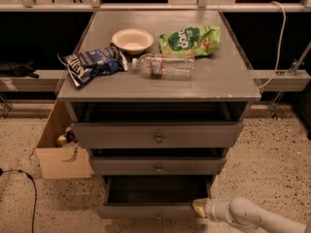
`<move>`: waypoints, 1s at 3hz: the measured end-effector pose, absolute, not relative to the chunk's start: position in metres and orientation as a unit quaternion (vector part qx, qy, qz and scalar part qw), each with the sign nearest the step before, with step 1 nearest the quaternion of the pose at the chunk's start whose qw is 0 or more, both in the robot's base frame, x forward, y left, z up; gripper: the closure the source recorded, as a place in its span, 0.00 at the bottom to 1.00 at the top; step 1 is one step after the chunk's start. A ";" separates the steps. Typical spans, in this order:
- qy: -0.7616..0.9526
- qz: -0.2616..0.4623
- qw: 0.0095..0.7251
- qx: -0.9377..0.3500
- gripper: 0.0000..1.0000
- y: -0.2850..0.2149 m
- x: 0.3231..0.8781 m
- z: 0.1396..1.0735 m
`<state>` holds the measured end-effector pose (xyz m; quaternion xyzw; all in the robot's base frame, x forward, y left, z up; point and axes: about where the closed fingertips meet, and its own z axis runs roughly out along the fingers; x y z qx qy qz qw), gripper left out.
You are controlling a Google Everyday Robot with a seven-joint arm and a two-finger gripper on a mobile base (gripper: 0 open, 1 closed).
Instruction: Open bottom drawer
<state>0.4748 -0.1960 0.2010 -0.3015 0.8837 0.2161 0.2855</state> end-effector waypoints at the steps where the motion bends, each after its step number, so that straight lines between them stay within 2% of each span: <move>1: 0.884 0.217 0.284 -0.301 1.00 -0.195 0.474 0.199; 3: 0.884 0.217 0.284 -0.301 1.00 -0.195 0.474 0.201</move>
Offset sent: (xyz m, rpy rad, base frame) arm 0.0000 0.0000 0.0000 0.0000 0.0000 0.0000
